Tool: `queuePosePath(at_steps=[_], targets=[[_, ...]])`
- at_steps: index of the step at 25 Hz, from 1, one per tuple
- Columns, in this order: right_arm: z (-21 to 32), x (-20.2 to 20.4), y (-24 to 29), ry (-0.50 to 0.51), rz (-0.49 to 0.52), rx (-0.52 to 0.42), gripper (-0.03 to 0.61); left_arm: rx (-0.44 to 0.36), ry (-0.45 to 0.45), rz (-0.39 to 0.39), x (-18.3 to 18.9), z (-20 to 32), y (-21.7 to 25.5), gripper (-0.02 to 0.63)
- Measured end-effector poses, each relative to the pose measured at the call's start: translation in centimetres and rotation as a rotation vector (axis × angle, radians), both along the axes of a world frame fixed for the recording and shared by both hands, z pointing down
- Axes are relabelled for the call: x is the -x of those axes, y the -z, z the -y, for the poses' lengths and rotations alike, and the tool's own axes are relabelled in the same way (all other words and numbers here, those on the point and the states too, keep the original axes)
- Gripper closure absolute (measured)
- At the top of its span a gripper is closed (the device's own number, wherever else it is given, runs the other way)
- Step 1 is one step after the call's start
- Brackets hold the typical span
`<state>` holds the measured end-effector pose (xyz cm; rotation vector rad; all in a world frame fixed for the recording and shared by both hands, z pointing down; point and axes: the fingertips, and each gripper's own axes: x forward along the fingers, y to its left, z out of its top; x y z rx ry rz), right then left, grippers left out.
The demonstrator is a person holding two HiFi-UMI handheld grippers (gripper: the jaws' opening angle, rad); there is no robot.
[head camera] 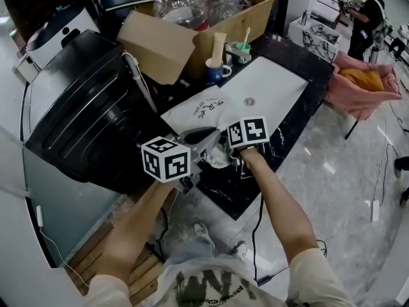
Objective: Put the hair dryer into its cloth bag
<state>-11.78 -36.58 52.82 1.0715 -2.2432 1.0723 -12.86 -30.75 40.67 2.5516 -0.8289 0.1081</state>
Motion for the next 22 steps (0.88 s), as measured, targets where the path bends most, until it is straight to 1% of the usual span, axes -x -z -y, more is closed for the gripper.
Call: queuePosePath(at_steps=[4, 10, 11, 13, 15, 22], targets=[[0.2, 0.0, -0.2, -0.006, -0.016, -0.01, 0.32, -0.008, -0.002, 0.016, 0.2, 0.0, -0.2, 0.584], [0.2, 0.0, -0.4, -0.002, -0.026, -0.029, 0.318, -0.007, 0.012, 0.02, 0.3, 0.2, -0.5, 0.584], [0.3, 0.0, -0.3, -0.003, -0.025, -0.038, 0.31, -0.007, 0.015, 0.025, 0.3, 0.3, -0.6, 0.584], [0.3, 0.1, 0.0, -0.007, -0.015, -0.054, 0.277, -0.01, 0.019, 0.044, 0.2, 0.3, -0.9, 0.584], [0.2, 0.0, 0.2, -0.013, -0.005, -0.065, 0.261, -0.017, 0.019, 0.065, 0.1, 0.3, -1.1, 0.584], [-0.5, -0.9, 1.2, 0.016, -0.037, -0.098, 0.253, -0.018, 0.036, 0.075, 0.2, 0.2, -1.3, 0.583]])
